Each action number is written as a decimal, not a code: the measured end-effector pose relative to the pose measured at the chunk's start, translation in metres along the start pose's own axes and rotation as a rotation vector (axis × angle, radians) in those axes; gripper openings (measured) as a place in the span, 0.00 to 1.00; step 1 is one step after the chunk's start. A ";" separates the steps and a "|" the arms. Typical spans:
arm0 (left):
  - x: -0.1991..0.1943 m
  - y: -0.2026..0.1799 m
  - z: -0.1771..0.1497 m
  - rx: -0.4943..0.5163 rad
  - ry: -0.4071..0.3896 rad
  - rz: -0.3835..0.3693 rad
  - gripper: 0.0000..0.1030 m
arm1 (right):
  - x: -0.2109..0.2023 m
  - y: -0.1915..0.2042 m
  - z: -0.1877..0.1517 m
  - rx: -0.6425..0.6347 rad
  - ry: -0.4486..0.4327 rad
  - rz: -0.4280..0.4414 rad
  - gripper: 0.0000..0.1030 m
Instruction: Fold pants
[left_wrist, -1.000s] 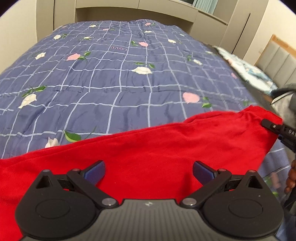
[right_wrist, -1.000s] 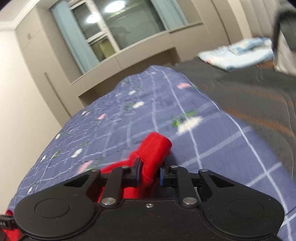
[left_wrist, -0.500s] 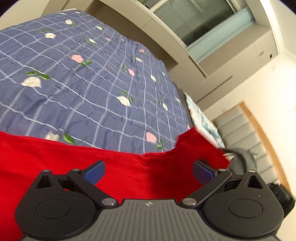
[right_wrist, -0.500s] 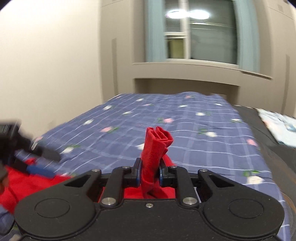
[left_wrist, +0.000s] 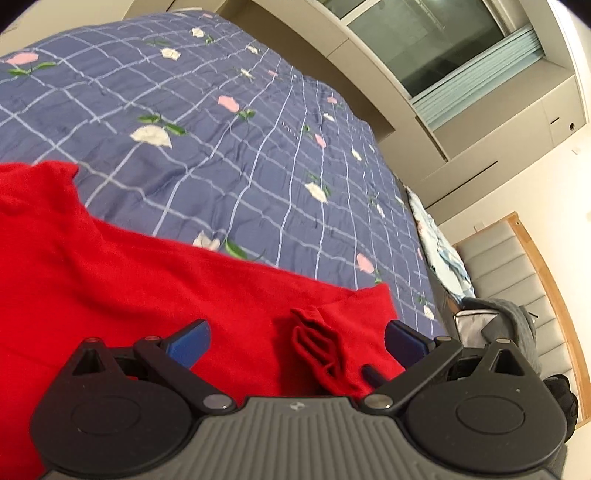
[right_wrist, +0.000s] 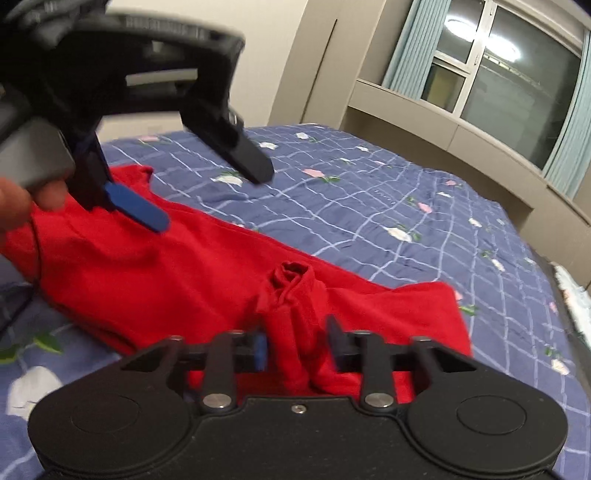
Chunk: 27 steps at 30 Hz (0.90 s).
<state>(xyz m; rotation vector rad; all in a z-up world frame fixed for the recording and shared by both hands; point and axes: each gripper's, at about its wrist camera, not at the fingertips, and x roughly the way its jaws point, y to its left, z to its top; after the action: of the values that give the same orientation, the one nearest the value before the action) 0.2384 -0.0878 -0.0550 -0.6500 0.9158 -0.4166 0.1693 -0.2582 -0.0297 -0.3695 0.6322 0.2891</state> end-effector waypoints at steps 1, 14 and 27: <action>0.001 0.000 -0.002 -0.002 0.007 -0.003 0.99 | -0.004 -0.002 -0.001 0.011 -0.008 0.018 0.61; 0.038 -0.020 -0.024 -0.004 0.130 0.050 0.99 | -0.052 -0.084 -0.036 0.366 -0.058 -0.100 0.91; 0.046 -0.027 -0.043 0.015 0.162 0.137 0.92 | 0.019 -0.118 -0.064 0.371 0.118 -0.302 0.91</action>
<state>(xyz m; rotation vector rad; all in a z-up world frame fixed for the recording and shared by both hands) 0.2267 -0.1489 -0.0833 -0.5418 1.1035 -0.3563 0.1944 -0.3881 -0.0604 -0.1208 0.7192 -0.1404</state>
